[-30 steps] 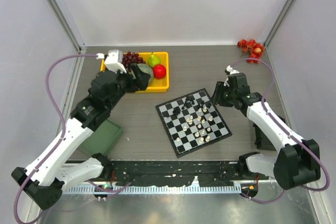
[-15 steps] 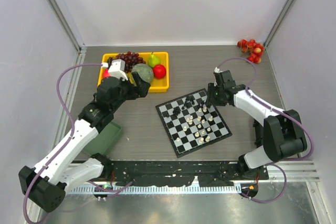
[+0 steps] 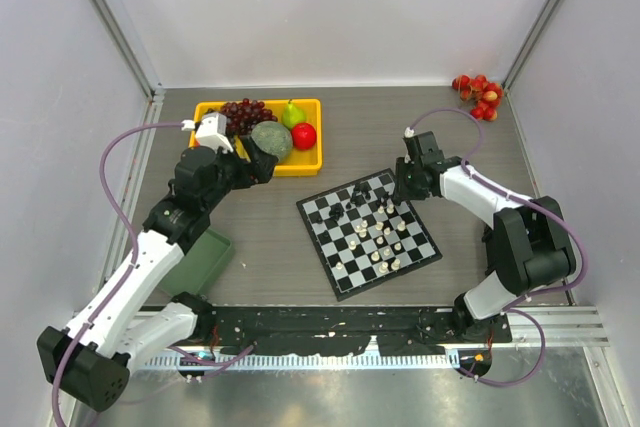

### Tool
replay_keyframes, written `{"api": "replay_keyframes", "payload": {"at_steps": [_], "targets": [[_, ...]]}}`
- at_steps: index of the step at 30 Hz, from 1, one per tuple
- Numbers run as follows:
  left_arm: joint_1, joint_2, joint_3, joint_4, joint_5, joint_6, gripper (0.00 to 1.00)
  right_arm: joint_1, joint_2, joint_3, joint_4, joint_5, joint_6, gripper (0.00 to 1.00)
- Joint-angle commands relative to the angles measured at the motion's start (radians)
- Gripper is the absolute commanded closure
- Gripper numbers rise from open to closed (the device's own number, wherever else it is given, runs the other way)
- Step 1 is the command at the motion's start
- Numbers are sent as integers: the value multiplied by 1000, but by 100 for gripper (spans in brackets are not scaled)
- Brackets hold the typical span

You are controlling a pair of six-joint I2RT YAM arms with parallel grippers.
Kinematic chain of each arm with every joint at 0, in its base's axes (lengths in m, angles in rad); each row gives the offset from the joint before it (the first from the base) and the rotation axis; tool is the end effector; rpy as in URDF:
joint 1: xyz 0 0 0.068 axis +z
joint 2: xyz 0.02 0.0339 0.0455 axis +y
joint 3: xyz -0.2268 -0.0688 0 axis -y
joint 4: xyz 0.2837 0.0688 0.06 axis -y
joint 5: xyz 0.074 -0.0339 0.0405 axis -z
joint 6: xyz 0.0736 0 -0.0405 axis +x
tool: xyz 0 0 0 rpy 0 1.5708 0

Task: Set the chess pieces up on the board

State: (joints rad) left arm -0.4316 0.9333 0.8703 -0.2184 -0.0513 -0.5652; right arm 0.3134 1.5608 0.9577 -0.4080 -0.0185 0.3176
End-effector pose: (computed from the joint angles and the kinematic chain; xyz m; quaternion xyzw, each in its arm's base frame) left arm 0.2864 -0.1278 0.2968 -0.0687 0.7962 -0.2692 0.5375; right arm 0.3456 0.1134 0.1037 -0.0005 0.9611 0.0942 0.2598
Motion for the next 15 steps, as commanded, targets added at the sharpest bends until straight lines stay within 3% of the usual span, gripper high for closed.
{"api": "replay_keyframes", "payload": {"at_steps": [1, 12, 13, 15], "targets": [[19, 5, -5, 60, 39, 7, 18, 7, 7, 39, 21, 49, -9, 67], [59, -4, -27, 60, 80, 4, 18, 6, 12, 42, 5, 34, -12, 68], [62, -5, -30, 60, 83, 5, 18, 6, 13, 41, 5, 34, -12, 74], [68, -8, -33, 62, 88, 4, 18, 7, 16, 44, 5, 34, -11, 75]]}}
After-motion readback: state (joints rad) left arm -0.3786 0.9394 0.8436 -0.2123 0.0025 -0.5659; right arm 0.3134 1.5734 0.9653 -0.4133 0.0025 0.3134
